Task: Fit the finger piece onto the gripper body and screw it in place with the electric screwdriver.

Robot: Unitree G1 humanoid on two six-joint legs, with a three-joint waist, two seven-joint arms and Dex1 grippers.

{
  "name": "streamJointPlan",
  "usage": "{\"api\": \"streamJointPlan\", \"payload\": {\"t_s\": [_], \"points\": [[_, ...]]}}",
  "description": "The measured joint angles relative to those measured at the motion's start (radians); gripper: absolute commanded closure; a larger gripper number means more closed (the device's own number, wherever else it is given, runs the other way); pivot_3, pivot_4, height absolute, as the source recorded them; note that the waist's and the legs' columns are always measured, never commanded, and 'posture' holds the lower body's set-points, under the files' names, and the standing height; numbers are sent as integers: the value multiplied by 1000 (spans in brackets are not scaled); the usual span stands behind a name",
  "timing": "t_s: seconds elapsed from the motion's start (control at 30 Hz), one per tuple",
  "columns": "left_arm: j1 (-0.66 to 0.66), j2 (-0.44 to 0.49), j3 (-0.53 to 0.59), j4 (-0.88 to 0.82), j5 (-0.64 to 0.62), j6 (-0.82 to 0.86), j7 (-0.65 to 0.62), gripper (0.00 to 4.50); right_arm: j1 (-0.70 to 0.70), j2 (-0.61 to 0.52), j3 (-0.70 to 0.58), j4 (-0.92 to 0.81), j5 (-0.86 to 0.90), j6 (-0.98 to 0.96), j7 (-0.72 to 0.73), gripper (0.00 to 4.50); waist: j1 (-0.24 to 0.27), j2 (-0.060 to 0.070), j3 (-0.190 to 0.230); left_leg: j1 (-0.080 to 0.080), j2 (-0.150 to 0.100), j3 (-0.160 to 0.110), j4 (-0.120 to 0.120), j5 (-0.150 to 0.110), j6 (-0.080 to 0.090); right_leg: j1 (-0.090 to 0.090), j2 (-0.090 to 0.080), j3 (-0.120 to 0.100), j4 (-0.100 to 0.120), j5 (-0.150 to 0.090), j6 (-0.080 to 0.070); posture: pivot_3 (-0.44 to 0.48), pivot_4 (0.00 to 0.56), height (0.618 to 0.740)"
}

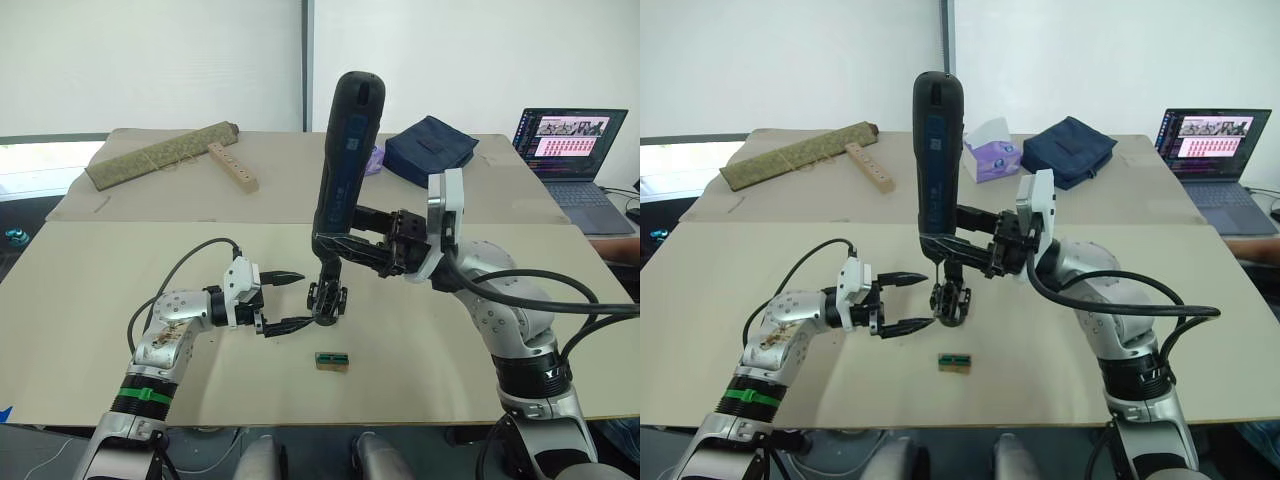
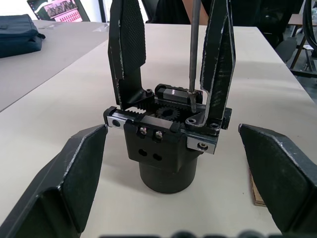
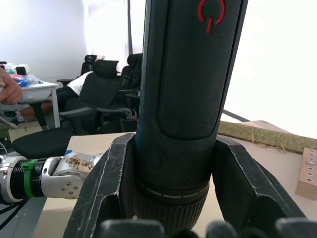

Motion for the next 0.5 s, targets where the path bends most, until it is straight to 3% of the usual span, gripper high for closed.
{"api": "streamJointPlan", "payload": {"t_s": [0.5], "points": [[7, 1, -11, -1, 0, 2, 11, 0, 2, 0, 0, 1, -12, 7, 11, 2676, 0, 0, 0, 0, 0, 0, 0, 0, 0, 0, 0, 0, 0, 0, 0, 0, 150, 740]]}}
